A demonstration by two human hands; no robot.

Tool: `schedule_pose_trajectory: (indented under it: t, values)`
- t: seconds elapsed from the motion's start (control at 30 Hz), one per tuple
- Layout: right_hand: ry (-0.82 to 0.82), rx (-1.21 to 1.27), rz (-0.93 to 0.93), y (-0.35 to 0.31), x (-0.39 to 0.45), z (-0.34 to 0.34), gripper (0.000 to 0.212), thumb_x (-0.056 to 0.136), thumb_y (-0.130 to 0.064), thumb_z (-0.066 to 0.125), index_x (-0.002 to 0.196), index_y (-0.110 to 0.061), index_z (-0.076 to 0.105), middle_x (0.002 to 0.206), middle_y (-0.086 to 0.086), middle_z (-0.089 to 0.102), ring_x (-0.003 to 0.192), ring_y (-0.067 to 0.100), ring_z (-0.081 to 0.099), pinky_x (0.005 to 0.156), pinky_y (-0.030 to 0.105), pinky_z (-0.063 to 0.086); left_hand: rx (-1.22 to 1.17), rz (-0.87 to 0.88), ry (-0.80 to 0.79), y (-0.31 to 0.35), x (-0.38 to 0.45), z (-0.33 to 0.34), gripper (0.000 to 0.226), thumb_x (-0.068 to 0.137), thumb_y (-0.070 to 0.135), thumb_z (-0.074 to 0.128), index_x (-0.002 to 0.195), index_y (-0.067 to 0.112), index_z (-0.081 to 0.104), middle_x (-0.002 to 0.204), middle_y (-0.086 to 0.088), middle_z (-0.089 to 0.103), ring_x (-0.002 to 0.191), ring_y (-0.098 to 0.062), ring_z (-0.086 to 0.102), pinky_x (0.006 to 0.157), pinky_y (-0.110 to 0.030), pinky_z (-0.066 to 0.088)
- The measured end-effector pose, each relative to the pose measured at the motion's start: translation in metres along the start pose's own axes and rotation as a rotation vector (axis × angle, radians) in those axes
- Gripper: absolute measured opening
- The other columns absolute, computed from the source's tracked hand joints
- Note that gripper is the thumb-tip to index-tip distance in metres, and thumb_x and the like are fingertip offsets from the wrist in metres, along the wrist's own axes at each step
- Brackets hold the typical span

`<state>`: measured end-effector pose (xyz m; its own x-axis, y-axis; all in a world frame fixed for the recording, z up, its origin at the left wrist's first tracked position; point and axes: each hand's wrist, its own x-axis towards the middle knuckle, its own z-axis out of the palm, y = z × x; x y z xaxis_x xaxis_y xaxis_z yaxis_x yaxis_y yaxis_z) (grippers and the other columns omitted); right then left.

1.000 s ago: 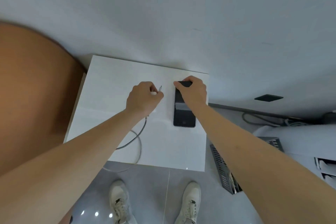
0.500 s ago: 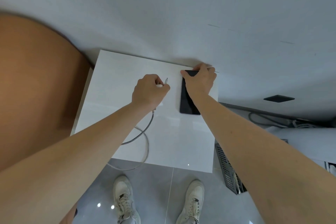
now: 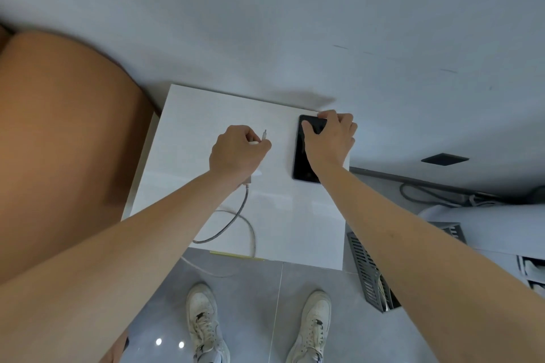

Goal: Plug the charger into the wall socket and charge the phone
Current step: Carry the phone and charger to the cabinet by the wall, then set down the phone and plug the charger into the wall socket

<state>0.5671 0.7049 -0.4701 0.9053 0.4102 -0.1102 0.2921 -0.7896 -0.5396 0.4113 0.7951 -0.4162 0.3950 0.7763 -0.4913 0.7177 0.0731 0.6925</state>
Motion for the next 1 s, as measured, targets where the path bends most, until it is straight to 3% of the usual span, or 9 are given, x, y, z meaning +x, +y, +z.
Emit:
schedule_pose_trajectory:
  t: [0.1,0.17,0.3,0.37,0.5,0.7,0.83,0.9,1.0]
  values:
    - [-0.036,0.241,0.019,-0.003,-0.034,-0.020,0.017,0.096,-0.026,0.070,0.109,-0.016,0.068,0.116,0.005,0.061,0.104,0.023,0.060,0.091,0.036,0.050,-0.164,-0.089,-0.013,0.000,-0.012,-0.012,0.015,0.073,0.023,0.068,0.069,0.009,0.067,0.069,-0.011,0.076,0.077,-0.040,0.078,0.072,-0.059,0.065]
    - [-0.171,0.433,0.112,-0.009,-0.062,-0.036,0.010,0.098,-0.023,0.068,0.103,-0.015,0.069,0.103,0.005,0.069,0.087,0.015,0.065,0.081,0.035,0.055,-0.245,-0.154,-0.025,-0.001,-0.020,-0.017,0.017,0.078,0.016,0.070,0.064,0.012,0.063,0.066,-0.011,0.073,0.074,-0.040,0.077,0.078,-0.063,0.063]
    - [-0.509,0.680,0.260,-0.026,-0.118,-0.057,0.017,0.102,-0.028,0.065,0.109,-0.014,0.072,0.109,0.012,0.074,0.098,0.025,0.073,0.090,0.043,0.063,-0.313,-0.225,-0.076,0.004,-0.039,-0.021,0.021,0.088,0.024,0.069,0.075,0.009,0.065,0.086,-0.022,0.076,0.075,-0.031,0.066,0.077,-0.035,0.058]
    - [-0.589,0.754,0.320,-0.035,-0.138,-0.063,0.018,0.102,-0.033,0.066,0.112,-0.020,0.073,0.115,0.007,0.074,0.105,0.024,0.073,0.093,0.042,0.064,-0.326,-0.267,-0.114,0.009,-0.048,-0.020,0.027,0.092,0.034,0.062,0.080,0.010,0.066,0.093,-0.018,0.072,0.082,-0.031,0.062,0.074,-0.037,0.049]
    - [-0.581,0.821,0.396,-0.041,-0.155,-0.068,0.027,0.099,-0.031,0.072,0.123,-0.020,0.069,0.120,0.004,0.072,0.108,0.023,0.072,0.091,0.046,0.066,-0.431,-0.315,-0.196,0.016,-0.066,-0.018,0.034,0.103,0.038,0.044,0.090,0.016,0.066,0.102,-0.010,0.067,0.092,-0.027,0.063,0.101,-0.051,0.054]
    - [-0.518,0.907,0.466,-0.031,-0.155,-0.076,0.038,0.095,-0.016,0.076,0.131,-0.015,0.063,0.119,0.009,0.076,0.104,0.029,0.076,0.089,0.045,0.066,-0.577,-0.300,-0.287,0.015,-0.090,-0.009,0.044,0.110,0.049,0.032,0.121,0.017,0.061,0.103,-0.004,0.068,0.092,-0.021,0.067,0.101,-0.045,0.053]
    - [-0.527,0.971,0.505,-0.015,-0.153,-0.082,0.042,0.097,-0.012,0.075,0.137,-0.013,0.061,0.124,0.010,0.073,0.107,0.028,0.075,0.084,0.037,0.066,-0.628,-0.258,-0.346,0.013,-0.102,-0.003,0.046,0.110,0.049,0.033,0.134,0.017,0.057,0.127,-0.010,0.066,0.115,-0.027,0.065,0.110,-0.047,0.049]
    - [-0.564,1.046,0.508,-0.005,-0.154,-0.087,0.039,0.097,-0.010,0.073,0.136,-0.010,0.064,0.125,0.013,0.072,0.109,0.030,0.074,0.084,0.038,0.066,-0.644,-0.233,-0.359,0.012,-0.106,0.000,0.047,0.111,0.047,0.033,0.138,0.017,0.055,0.131,-0.010,0.066,0.120,-0.028,0.064,0.109,-0.048,0.050]
    - [-0.601,1.122,0.500,0.011,-0.155,-0.097,0.032,0.099,-0.008,0.071,0.131,-0.006,0.068,0.127,0.018,0.071,0.115,0.034,0.072,0.089,0.043,0.065,-0.606,-0.220,-0.353,0.009,-0.113,0.006,0.045,0.111,0.046,0.033,0.135,0.017,0.059,0.121,-0.007,0.069,0.107,-0.024,0.068,0.090,-0.039,0.058]
